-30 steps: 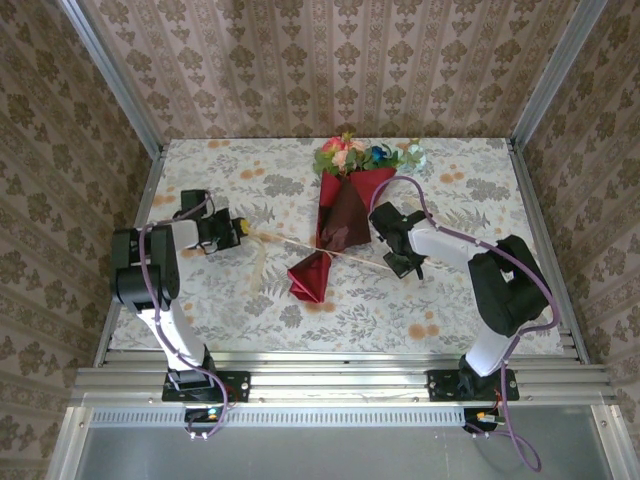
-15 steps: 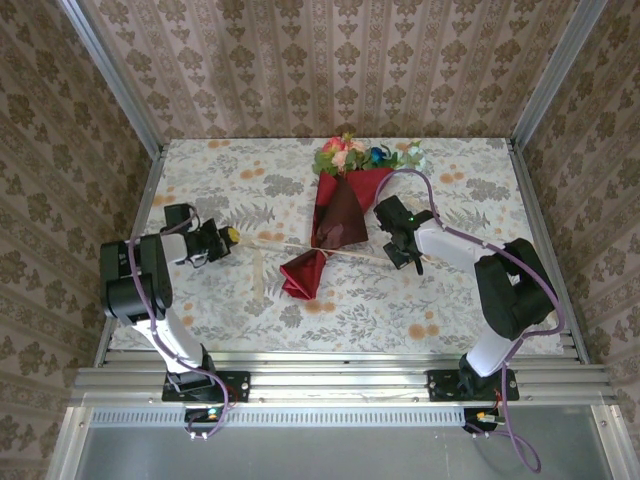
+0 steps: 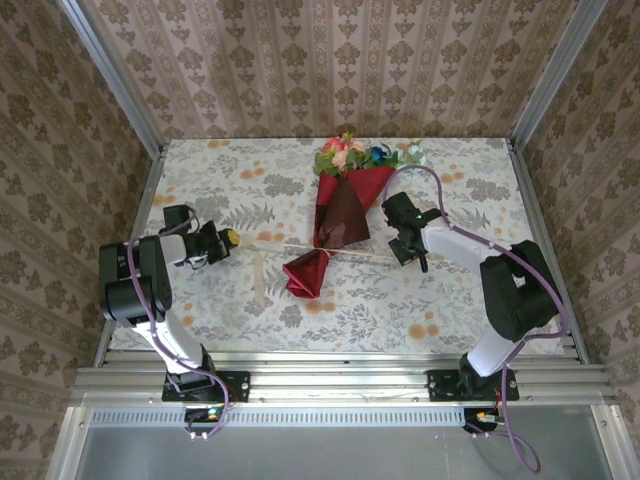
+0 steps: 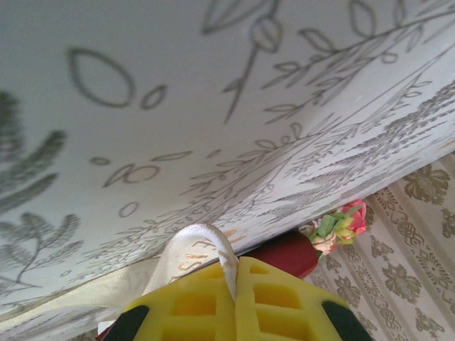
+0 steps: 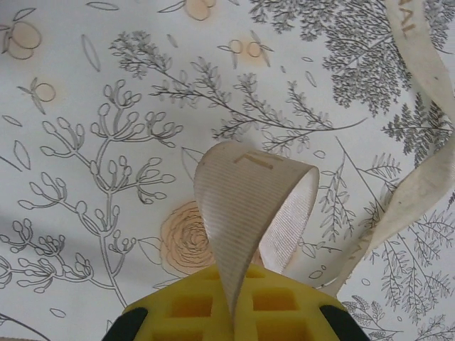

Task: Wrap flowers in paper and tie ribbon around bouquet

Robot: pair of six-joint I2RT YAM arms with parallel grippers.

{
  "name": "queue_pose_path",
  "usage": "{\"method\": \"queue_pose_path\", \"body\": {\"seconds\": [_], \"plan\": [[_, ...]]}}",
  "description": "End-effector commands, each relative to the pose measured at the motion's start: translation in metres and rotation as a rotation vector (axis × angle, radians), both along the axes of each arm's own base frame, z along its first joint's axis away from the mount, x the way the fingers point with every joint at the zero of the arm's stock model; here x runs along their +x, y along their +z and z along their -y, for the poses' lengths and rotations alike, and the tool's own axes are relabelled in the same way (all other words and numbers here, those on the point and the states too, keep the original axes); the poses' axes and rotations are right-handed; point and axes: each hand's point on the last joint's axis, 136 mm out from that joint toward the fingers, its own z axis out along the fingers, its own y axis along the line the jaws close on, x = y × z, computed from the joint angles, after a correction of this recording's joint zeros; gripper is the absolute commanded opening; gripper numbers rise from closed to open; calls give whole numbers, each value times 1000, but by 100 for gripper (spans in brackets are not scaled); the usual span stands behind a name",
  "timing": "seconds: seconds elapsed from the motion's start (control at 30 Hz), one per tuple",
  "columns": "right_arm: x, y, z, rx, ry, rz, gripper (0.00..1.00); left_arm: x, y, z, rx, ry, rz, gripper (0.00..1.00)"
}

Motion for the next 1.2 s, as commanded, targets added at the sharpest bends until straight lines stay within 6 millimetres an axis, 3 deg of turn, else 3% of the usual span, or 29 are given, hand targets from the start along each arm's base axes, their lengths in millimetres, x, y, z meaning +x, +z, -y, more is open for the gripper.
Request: {"method": "queue_pose_path", "body": {"seconds": [0.0, 0.23, 0.5, 0.8, 1.17], "plan": [[-49, 7, 87, -296, -104, -166, 0, 19, 9, -74, 174, 212, 57, 0], [-48, 8, 89, -281, -127, -162, 0, 20, 16, -77, 185, 203, 71, 0], [-49, 12, 89, -263, -142, -135, 0, 10, 20, -58, 200, 128, 72, 0], [-52, 17, 113, -176, -284, -111, 0, 2, 31, -88, 214, 186, 77, 0], [-50, 21, 120, -194, -302, -81, 0, -9, 28, -88, 210, 186, 66, 0]]}}
